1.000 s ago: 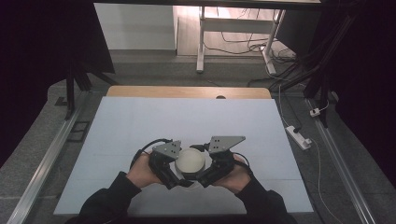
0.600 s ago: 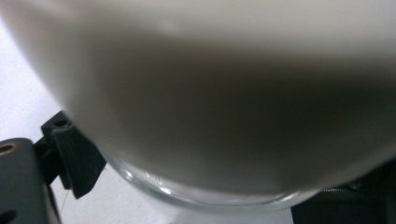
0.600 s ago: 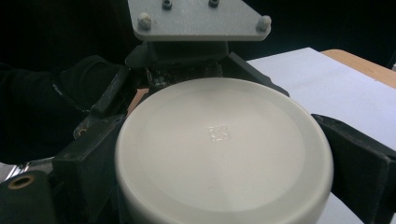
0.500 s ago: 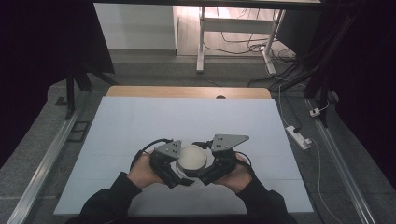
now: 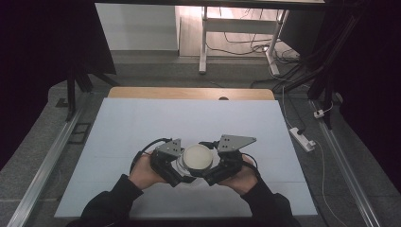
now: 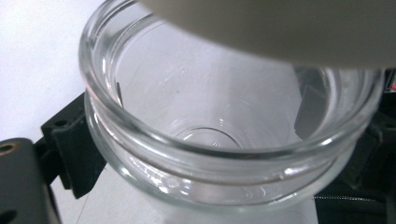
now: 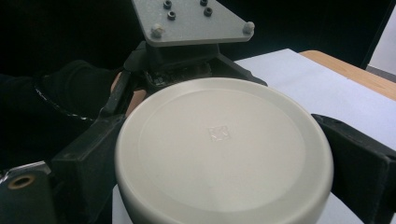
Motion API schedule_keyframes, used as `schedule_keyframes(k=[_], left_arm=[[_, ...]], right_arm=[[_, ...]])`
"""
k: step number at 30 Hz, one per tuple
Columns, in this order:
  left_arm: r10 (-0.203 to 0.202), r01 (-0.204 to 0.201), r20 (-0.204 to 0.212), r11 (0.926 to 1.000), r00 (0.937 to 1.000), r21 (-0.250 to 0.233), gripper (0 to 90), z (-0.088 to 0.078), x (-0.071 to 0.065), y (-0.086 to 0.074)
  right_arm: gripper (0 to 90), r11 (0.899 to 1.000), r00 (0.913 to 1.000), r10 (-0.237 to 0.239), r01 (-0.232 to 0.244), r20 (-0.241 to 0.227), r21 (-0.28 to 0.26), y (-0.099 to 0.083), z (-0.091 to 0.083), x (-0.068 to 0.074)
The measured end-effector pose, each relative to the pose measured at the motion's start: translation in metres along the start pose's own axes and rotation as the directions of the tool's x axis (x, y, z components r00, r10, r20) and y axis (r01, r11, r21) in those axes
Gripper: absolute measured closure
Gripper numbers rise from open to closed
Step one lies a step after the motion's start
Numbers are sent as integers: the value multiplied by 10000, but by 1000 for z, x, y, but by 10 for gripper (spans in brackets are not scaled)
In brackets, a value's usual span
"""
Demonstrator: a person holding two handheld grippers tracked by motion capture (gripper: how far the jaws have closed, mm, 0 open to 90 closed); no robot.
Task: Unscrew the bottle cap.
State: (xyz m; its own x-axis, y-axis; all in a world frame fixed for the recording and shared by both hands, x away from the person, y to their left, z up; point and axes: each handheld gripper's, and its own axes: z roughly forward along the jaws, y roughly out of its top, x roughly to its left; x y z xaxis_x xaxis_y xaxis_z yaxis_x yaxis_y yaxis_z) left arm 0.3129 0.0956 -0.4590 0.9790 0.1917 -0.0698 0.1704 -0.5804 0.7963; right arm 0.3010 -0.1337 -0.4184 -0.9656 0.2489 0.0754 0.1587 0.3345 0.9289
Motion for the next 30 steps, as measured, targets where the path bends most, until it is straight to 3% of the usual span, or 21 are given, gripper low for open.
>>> schedule_keyframes(k=[12, 17, 30], left_arm=[[-511, 510, -695, 9987, 9963, -18, 74, -1, 9, -6], [-760, 754, -1185, 9971, 9900, -90, 74, -1, 14, -7], [-1079, 1017, -1921, 9939, 9754, -420, 75, -9, 25, -6]], right_arm=[[75, 10000, 9995, 0, 3, 318, -85, -2, -6, 0], [75, 10000, 9990, 34, -30, 451, -89, -4, -8, 1], [75, 10000, 9976, 32, -26, 696, -85, -8, -12, 7]])
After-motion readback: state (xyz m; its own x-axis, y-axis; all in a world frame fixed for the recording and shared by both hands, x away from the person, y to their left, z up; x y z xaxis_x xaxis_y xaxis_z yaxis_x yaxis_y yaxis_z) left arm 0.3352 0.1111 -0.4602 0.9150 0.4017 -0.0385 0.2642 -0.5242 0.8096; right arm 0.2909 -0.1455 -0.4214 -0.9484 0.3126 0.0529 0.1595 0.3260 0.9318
